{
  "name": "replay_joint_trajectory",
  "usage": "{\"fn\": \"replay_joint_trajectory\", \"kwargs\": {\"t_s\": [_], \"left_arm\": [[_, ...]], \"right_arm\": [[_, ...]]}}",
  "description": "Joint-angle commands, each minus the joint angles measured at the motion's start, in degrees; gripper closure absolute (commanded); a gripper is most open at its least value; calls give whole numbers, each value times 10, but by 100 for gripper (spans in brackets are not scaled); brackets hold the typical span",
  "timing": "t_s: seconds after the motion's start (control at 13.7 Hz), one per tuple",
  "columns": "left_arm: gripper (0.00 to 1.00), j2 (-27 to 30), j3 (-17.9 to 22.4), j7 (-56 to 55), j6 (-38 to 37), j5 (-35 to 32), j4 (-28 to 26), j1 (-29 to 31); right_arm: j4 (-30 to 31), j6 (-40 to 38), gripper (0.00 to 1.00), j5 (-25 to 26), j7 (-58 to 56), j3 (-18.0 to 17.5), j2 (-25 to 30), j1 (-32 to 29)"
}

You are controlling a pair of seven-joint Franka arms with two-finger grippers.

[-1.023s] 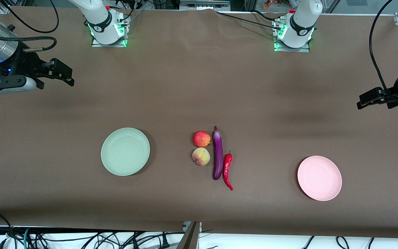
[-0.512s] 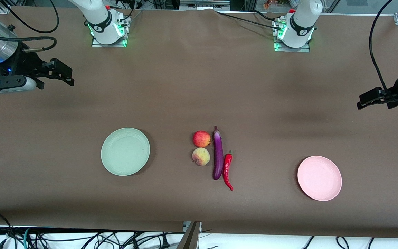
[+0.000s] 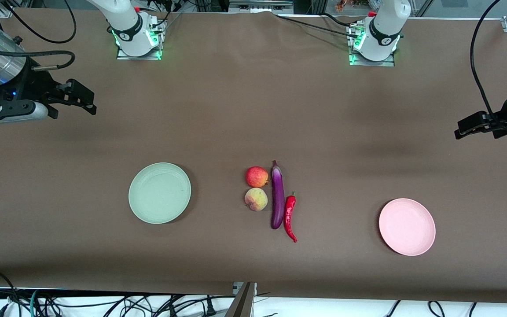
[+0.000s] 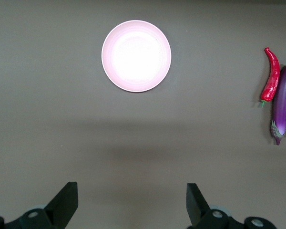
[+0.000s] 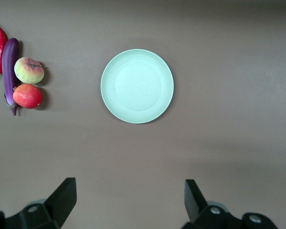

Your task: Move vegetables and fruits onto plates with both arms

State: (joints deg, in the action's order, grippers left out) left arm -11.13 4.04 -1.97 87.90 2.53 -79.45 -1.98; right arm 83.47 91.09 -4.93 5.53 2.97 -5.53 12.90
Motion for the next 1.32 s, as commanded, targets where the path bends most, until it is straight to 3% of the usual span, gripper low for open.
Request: {"fn": "replay_joint_trajectory", "kwargs": {"t_s": [0.0,1.24], "left_arm": [[0,1,-2,8,-5,-2,3,3],[0,1,-4,3,-5,-2,2,-5]], "right_arm": [[-3,-12,0,-9,-14,-1,3,-6],[-4,-25,0,-9,-13,-2,5,-5]]}}
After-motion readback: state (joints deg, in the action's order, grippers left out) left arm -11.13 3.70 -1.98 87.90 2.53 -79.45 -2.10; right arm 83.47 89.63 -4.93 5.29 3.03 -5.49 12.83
